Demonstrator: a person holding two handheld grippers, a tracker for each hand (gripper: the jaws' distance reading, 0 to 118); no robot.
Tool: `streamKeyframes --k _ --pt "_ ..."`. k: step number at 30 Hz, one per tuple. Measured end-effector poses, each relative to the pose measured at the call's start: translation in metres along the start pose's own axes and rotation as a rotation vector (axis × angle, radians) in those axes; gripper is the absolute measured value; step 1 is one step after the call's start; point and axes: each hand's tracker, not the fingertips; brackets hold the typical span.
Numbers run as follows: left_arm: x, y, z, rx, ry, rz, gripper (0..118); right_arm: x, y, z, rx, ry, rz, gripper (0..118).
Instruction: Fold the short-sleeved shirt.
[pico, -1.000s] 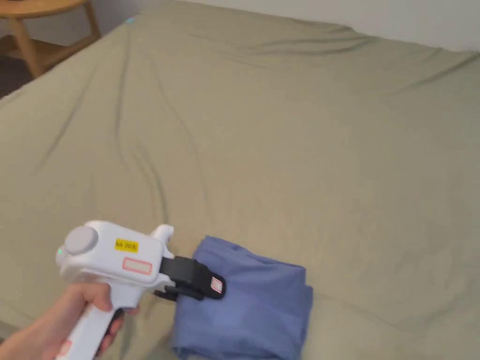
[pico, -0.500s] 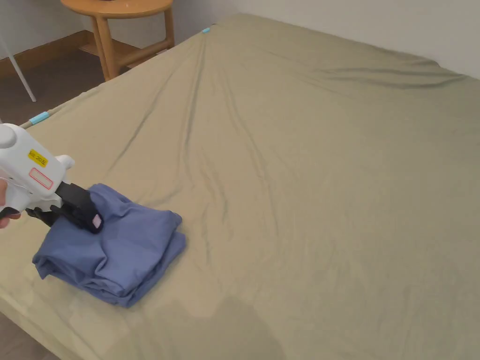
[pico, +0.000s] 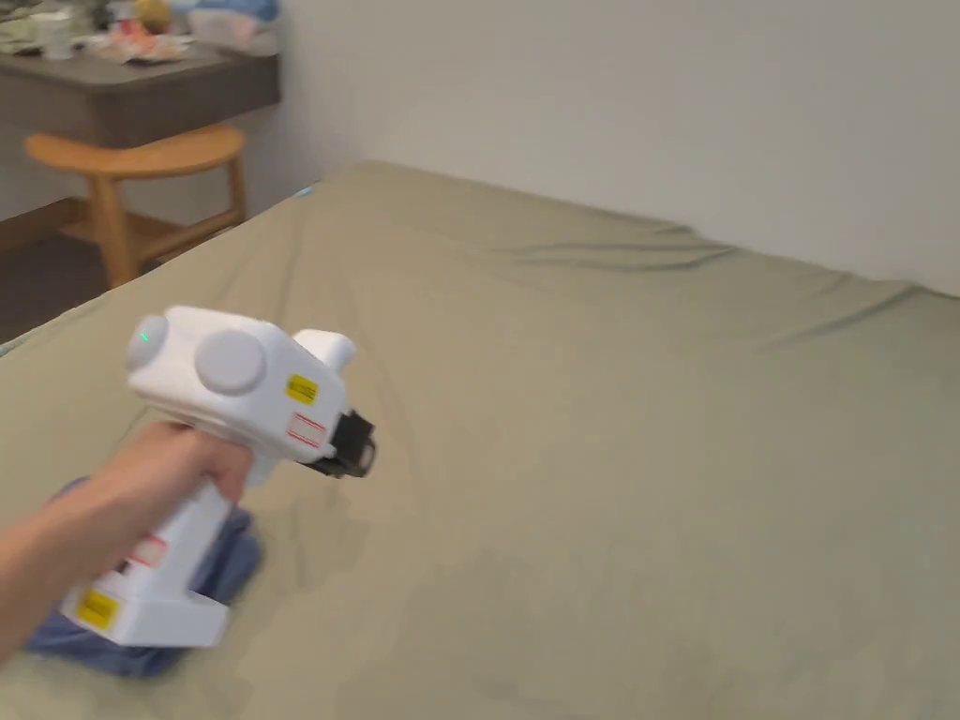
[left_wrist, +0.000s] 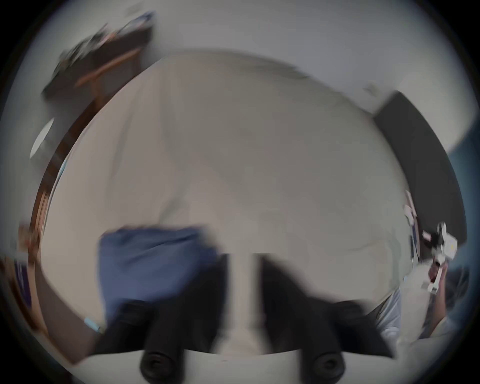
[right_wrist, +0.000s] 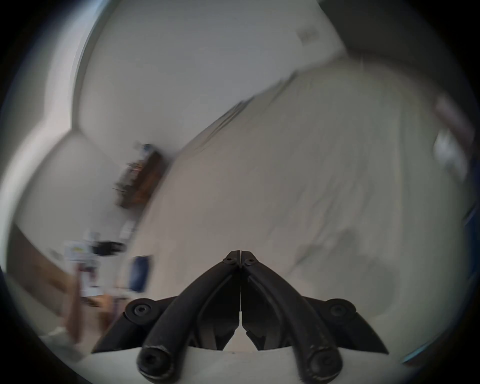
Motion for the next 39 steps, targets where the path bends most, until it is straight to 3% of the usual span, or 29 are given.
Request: streamKeyframes --k 2,4,6,9,11,16,18,24,25,26,27,28,30,34,38,39 --pt "0.068 0.016 -0.008 0.139 -0.095 0.084 0 -0.018 0.021 0.009 0.113 -0.099 0.096 0" --pt "0.126 0.035 -0.016 0.291 -0.079 0.076 0 -0.032 0.042 0.013 0.218 -0.21 0.211 0" --pt "0.176 0.056 -0.023 0.363 -0.028 0.04 0 -0.049 0.064 0.013 0.33 -0.272 0.267 0" --pt "0.236 0.081 -0.028 0.435 0.05 0.025 0 -0.068 0.103 0.003 0.416 -0.296 0.249 0" --pt "0.254 0.093 -0.022 0.476 0.052 0.024 0 -0.08 0.116 0.012 0.455 -0.326 0.281 0" --pt "0.268 0.106 0.005 0.53 0.062 0.006 0 -0.086 0.137 0.033 0.52 -0.308 0.327 0" --pt "0.273 0.111 0.013 0.532 0.085 -0.081 0 -0.082 0.144 0.04 0.529 -0.313 0.327 0" --pt "0.284 0.123 0.024 0.548 0.099 -0.119 0 -0.081 0.164 0.063 0.558 -0.297 0.324 3" --pt "0.285 0.125 0.024 0.532 0.109 -0.127 4 -0.081 0.165 0.067 0.577 -0.304 0.342 20" --pt "0.287 0.127 0.024 0.533 0.123 -0.128 40 -0.081 0.167 0.07 0.582 -0.297 0.345 66" --pt "0.29 0.128 0.024 0.535 0.16 -0.124 86 -0.082 0.171 0.072 0.581 -0.293 0.337 105" --pt "0.291 0.13 0.021 0.541 0.206 -0.1 118 -0.084 0.174 0.074 0.554 -0.296 0.321 118" --pt "0.295 0.129 0.025 0.505 0.264 -0.075 118 -0.079 0.175 0.072 0.566 -0.289 0.312 118" --pt "0.283 0.139 0.037 0.502 0.135 -0.017 118 -0.08 0.187 0.079 0.591 -0.339 0.319 118" --pt "0.287 0.146 0.042 0.333 0.261 -0.037 118 -0.072 0.19 0.091 0.565 -0.302 0.279 118" --pt "0.289 0.139 0.046 0.382 0.274 -0.045 118 -0.07 0.19 0.093 0.565 -0.291 0.275 118"
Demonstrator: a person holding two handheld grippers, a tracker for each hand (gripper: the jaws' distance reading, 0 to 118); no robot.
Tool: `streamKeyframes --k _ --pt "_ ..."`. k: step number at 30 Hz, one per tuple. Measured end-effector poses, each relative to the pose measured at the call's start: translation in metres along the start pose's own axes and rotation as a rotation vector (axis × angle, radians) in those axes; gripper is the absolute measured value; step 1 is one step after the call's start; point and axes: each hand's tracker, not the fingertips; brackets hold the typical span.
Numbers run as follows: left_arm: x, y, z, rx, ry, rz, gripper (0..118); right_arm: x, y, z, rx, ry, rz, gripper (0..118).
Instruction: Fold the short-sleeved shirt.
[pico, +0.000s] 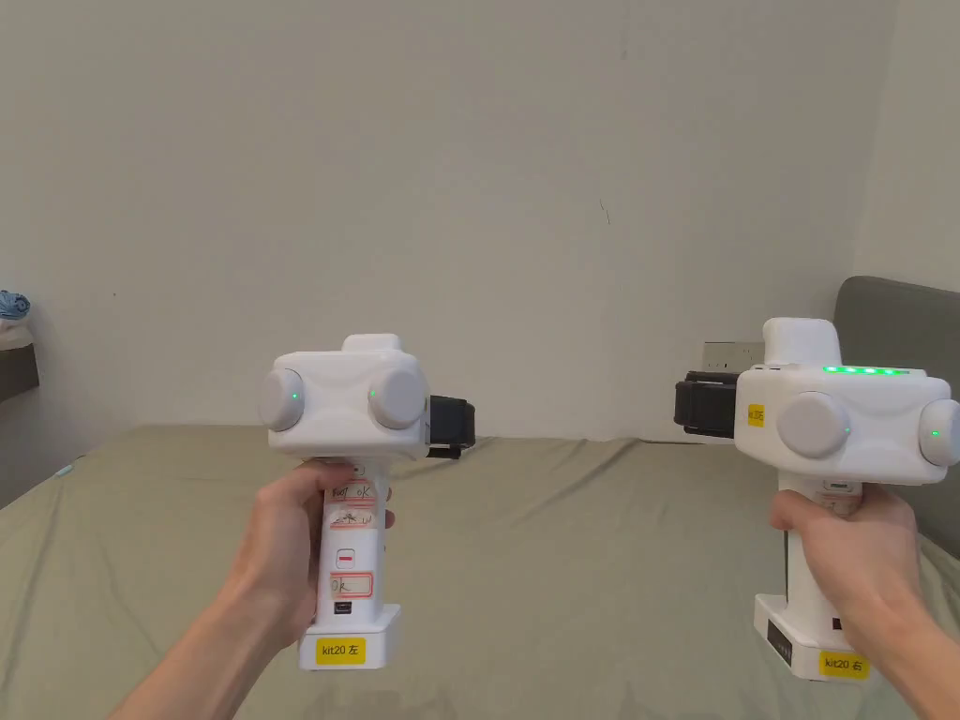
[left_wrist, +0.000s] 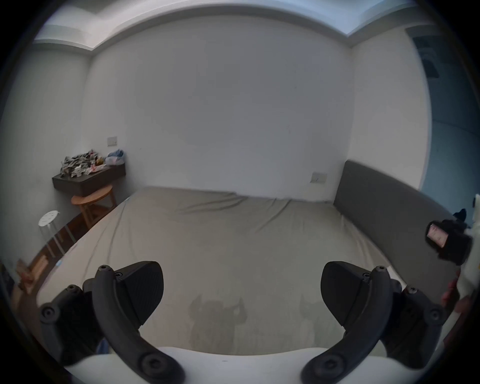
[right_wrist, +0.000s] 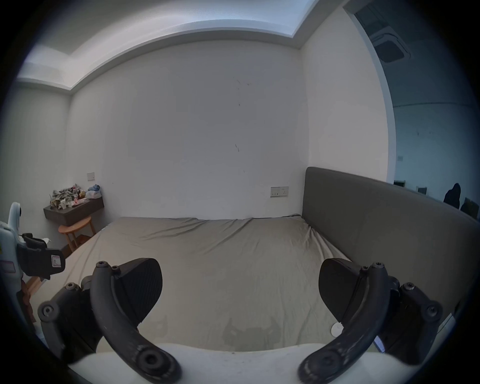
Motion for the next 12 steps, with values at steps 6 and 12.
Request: streamKeyframes --k 6,12 --pt "0.0 -0.002 0.024 0.041 -0.035 0.004 118 0.004 0.0 0.008 -0.02 0.077 -0.043 118" --pt "-0.023 0.011 0.029 0.058 -0.169 0.134 117 0.004 0.001 0.022 -0.035 0.108 -0.092 118"
